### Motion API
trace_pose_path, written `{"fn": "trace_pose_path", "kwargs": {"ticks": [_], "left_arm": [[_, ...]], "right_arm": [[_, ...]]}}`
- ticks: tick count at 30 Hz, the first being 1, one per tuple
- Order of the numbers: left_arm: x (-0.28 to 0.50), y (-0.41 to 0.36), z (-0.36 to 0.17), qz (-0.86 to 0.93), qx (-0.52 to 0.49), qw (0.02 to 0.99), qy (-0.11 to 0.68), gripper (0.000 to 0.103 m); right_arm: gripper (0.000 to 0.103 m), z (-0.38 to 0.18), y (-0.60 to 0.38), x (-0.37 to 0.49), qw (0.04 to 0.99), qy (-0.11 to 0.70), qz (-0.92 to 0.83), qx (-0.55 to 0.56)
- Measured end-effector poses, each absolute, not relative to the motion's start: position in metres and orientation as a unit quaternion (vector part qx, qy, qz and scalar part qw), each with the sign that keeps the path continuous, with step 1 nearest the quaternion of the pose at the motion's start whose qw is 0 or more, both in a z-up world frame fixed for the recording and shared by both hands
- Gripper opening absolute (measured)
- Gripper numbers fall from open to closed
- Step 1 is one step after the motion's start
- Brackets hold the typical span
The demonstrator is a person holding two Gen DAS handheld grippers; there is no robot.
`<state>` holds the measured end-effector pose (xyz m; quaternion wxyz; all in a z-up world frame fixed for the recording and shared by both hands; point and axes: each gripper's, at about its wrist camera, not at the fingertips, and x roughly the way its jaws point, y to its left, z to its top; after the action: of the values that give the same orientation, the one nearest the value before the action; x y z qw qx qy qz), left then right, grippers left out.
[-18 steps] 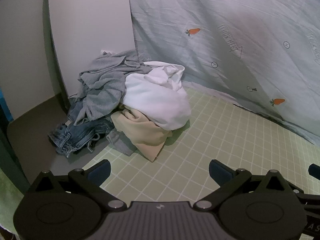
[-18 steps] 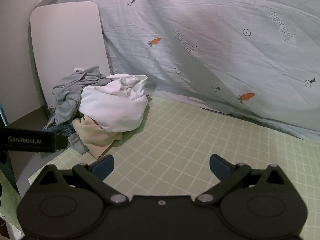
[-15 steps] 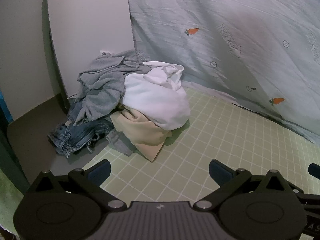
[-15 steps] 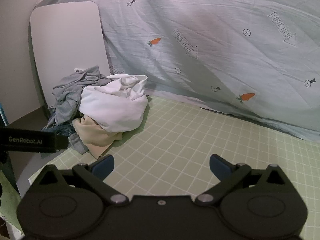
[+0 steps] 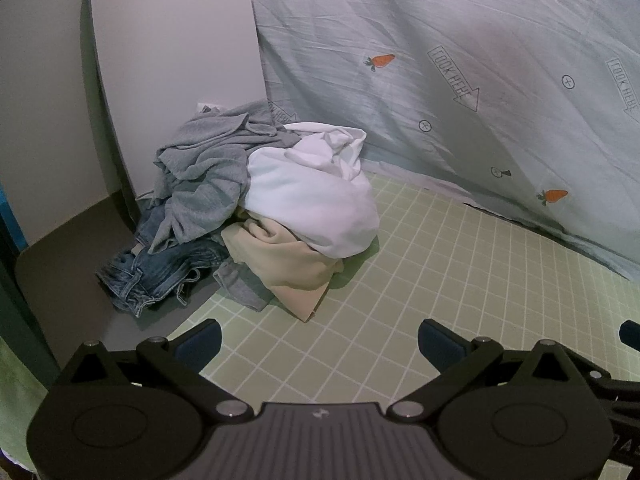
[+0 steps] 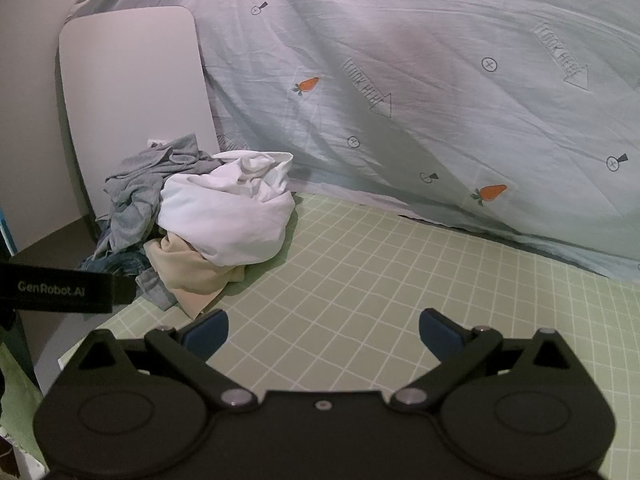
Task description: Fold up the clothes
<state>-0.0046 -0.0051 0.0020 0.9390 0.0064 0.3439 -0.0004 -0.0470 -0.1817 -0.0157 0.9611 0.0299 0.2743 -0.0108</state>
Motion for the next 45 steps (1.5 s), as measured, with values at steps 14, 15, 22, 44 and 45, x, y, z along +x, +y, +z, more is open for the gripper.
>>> {"fn": "trace_pose_path", "kwargs": {"ticks": [14,15,22,44,45], "left_arm": [[-0.0063,-0.0035,-0.0010,-0.004,0.008,0.937,0.348,0.103],[-0.0065,-0.0036,-0.0006,-0.004,0.008,0.938,0.348,0.103],[-0.0058,-0.0047,-0.0001,-0.001,0.007,0.938,0.347,0.103],[-0.0023,-0.0005,-0.0007,-0.003,0.005,0.936,0.351,0.103],[-0.0020,-0.0004,-0.0009,-0.002,0.005,0.936,0.352,0.103]], "right_arm": [[0.103,-0.0150,-0.1812,-0.0492,0.962,0.270,-0.014,0.028],[0.103,-0.0153,-0.1812,-0.0495,0.962,0.270,-0.014,0.029],[0.103,-0.0151,-0.1825,-0.0493,0.962,0.271,-0.015,0.032],[0.103,-0.0172,-0.1846,-0.0489,0.961,0.275,-0.017,0.035],[0.103,-0.0175,-0.1849,-0.0487,0.961,0.275,-0.017,0.035]]}}
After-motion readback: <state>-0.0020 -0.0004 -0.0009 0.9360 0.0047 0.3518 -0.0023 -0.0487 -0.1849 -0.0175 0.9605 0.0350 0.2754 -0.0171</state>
